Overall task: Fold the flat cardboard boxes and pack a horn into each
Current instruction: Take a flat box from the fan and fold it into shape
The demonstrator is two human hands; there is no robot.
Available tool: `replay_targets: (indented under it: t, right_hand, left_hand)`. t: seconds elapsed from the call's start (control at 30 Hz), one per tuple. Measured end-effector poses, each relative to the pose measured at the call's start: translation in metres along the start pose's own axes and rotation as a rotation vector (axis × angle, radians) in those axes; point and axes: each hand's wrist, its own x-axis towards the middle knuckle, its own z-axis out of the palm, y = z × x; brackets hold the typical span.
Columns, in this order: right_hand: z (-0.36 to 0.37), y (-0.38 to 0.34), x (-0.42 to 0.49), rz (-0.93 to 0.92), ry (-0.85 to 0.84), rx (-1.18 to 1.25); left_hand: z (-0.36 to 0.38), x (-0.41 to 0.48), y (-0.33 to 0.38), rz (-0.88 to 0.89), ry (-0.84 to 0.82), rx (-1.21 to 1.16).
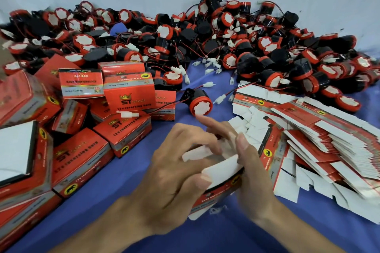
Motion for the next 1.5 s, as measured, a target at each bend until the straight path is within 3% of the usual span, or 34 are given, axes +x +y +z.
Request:
replay_targets:
  t: [0.07,0.13,0.23,0.33,0.43,0.5,0.57,0.67,0.87,1.07,1.2,1.33,1.5]
  right_hand:
    - [-0.001,-0.003,0.003,0.039,-0.058,-0.032]
    - [-0.005,-0.001,0.005,0.040,-0.081,-0.090]
    - [-0.007,-0.003,0.002,0.051,-0.034,-0.096]
    - [-0.001,-0.009,0.001,0.027,-0.056,-0.070]
    - [-0.004,-0.010,0.013,0.078,-0.068,-0.068]
    - [-0.011,-0.005,0.014,0.101,-0.145,-0.075]
    - [-0.007,-0.006,0.018,0.063,-0.014,-0.026]
    - [0.001,-0.003,0.002,-0.155,0.167,0.039]
    - [0.006,0.003,-0.002,-0.246,0.021,-0.205]
    - [0.015,0.005,-0.004,-0.265,0.127,-0.266]
    - [0.017,0.006,-0.004,-0.197,0.243,-0.190]
    - [0.019,0.009,-0.004,-0.375,0.293,-0.379]
    - [0.018,0.015,-0.002,-0.393,0.338,-0.376]
  left_hand:
    - [0.015,0.002,-0.002,-0.116,0.036,-0.002]
    - [0.022,0.006,0.002,-0.346,0.113,-0.061]
    - [0.006,0.000,0.000,-0.135,0.077,0.122]
    - [-0.002,-0.003,0.002,0.037,0.147,0.248]
    - [0.004,-0.007,0.000,0.136,0.153,0.312]
    - [0.003,-0.007,-0.001,0.072,0.147,0.277]
    - [0.004,-0.006,0.002,-0.057,0.178,0.194]
    - [0.007,-0.003,0.006,-0.180,0.284,0.110]
    - [0.004,0.003,0.008,-0.364,0.397,-0.048]
    - [0.003,0.007,0.007,-0.470,0.483,-0.242]
    - [0.002,0.008,0.002,-0.451,0.441,-0.196]
    - [0.000,0.003,0.000,-0.377,0.384,-0.090]
    - [0.002,0.003,-0.001,-0.308,0.348,-0.097]
